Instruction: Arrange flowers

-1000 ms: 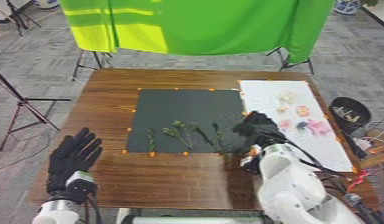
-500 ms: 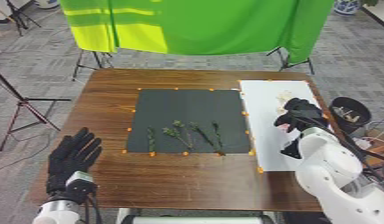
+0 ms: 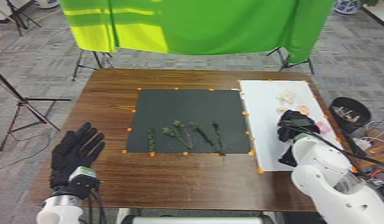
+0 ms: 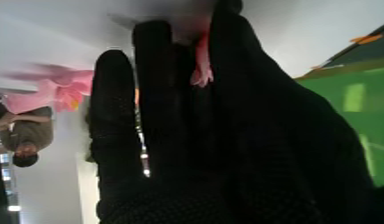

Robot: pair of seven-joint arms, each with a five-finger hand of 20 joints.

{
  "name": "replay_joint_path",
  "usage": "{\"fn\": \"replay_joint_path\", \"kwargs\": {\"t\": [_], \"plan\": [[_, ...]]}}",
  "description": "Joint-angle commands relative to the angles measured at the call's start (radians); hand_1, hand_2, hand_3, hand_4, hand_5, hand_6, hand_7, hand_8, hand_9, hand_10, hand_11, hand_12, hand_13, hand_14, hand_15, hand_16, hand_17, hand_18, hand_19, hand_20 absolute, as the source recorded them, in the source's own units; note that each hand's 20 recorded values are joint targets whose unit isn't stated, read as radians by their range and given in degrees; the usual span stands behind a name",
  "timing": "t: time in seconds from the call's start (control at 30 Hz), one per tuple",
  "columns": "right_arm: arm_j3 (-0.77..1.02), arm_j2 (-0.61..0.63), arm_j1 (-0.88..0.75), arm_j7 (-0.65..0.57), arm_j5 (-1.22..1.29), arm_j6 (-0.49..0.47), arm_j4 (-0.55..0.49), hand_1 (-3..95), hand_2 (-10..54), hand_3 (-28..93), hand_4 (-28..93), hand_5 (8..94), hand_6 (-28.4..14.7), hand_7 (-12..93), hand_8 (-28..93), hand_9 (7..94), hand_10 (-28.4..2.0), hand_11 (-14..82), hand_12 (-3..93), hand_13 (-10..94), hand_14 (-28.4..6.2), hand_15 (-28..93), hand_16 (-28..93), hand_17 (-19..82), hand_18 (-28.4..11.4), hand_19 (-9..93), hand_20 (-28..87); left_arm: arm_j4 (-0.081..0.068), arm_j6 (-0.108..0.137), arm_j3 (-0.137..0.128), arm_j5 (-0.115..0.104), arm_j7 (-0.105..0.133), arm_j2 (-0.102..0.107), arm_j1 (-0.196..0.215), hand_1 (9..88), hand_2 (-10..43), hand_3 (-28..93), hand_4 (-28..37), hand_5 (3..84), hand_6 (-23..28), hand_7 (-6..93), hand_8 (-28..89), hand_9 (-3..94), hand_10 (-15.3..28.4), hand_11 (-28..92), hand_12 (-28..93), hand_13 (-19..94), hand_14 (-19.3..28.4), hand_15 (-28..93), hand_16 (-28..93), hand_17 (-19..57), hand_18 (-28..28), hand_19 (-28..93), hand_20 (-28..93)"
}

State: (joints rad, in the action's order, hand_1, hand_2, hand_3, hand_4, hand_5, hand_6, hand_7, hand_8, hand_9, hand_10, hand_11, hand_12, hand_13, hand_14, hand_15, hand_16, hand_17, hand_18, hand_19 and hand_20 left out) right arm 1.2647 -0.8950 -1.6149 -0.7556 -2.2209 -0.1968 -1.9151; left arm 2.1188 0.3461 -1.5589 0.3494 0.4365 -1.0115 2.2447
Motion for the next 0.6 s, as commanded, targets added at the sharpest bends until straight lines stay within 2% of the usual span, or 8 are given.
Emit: {"fn": "replay_joint_path", "kwargs": {"t": [0.03,0.17,0.23,0.37,0.4,0.47,0.5,0.6], "plan": [[-0.029,-0.001,-0.056,0.025,-0.041,0.084,0.001,63.3,-9.5,69,-28,78.4,2.0,22,2,88.4,-9.7,5.2,32.5,74,-7.4,27,43,30,-19.1,74,30,0.000,-0.012,-0.002,-0.003,-0.007,-0.009,0.010,30.1,17.2,70,-28.3,43.4,10.3,16.2,-9,35.0,16.0,32,11,26,17.3,47,-9,-6.8,15.8,40,9],[-0.032,0.012,-0.056,0.035,-0.051,0.157,-0.027,63.1,-9.5,71,-28,80.2,2.1,23,3,90.4,-9.5,5.4,34.5,75,-7.2,27,45,31,-19.3,74,30,0.000,-0.010,-0.003,-0.002,-0.009,-0.007,0.009,30.0,17.2,70,-28.3,43.4,10.2,16.1,-9,35.0,15.9,32,11,26,17.4,47,-9,-6.8,15.8,40,9],[-0.042,0.021,-0.048,0.046,-0.065,0.226,-0.048,63.0,-9.5,71,-28,80.7,2.0,24,3,90.7,-9.6,5.5,35.0,76,-7.2,27,45,31,-19.4,74,31,-0.002,-0.010,-0.005,-0.002,-0.010,-0.007,0.009,30.1,17.2,70,-28.3,43.4,10.2,16.1,-9,35.0,16.0,32,11,26,17.4,47,-9,-6.8,15.9,40,9],[-0.105,0.014,0.018,0.106,-0.071,0.368,-0.087,62.7,-9.5,72,-28,80.8,2.0,24,3,90.9,-9.7,5.5,35.6,76,-7.0,28,45,31,-19.5,74,31,0.006,-0.002,-0.017,-0.003,0.000,-0.003,0.038,30.1,17.2,70,-28.3,43.4,10.2,16.2,-9,35.0,15.9,32,11,26,17.4,47,-9,-6.9,15.9,40,9],[-0.129,-0.001,0.050,0.102,-0.072,0.375,-0.096,62.6,-9.5,73,-28,80.8,2.0,24,3,90.9,-9.6,5.5,35.8,76,-7.1,28,45,31,-19.4,74,31,0.007,0.000,-0.021,0.000,-0.007,-0.002,0.042,30.0,17.2,70,-28.3,43.4,10.2,16.2,-9,34.9,15.9,32,11,26,17.4,47,-9,-6.9,15.9,40,9],[-0.190,-0.039,0.137,0.089,-0.012,0.395,-0.110,62.4,-9.5,73,-28,80.8,2.0,24,3,91.0,-9.7,5.4,35.9,76,-7.1,28,45,31,-19.4,74,31,0.009,0.009,-0.021,-0.012,0.002,0.001,0.046,30.0,17.2,70,-28.3,43.4,10.2,16.1,-9,34.9,16.0,32,11,26,17.4,47,-9,-6.9,15.9,40,9],[-0.221,-0.060,0.177,0.091,0.001,0.404,-0.111,62.3,-9.5,73,-28,80.7,2.0,24,3,91.0,-9.7,5.4,36.0,76,-7.1,28,45,31,-19.4,74,31,0.008,0.011,-0.019,-0.011,-0.001,-0.001,0.044,30.0,17.1,70,-28.3,43.4,10.2,16.1,-9,34.9,15.9,32,11,26,17.4,47,-9,-6.9,15.9,40,9],[-0.324,-0.119,0.296,0.180,0.029,0.392,-0.073,62.0,-9.5,73,-28,80.5,1.9,24,3,90.9,-9.8,5.3,36.1,75,-7.1,28,45,31,-19.4,74,31,0.007,0.012,-0.021,-0.008,-0.005,0.000,0.042,30.0,17.1,70,-28.3,43.4,10.2,16.1,-9,35.0,15.9,32,11,26,17.4,47,-9,-6.8,15.9,40,9]]}}
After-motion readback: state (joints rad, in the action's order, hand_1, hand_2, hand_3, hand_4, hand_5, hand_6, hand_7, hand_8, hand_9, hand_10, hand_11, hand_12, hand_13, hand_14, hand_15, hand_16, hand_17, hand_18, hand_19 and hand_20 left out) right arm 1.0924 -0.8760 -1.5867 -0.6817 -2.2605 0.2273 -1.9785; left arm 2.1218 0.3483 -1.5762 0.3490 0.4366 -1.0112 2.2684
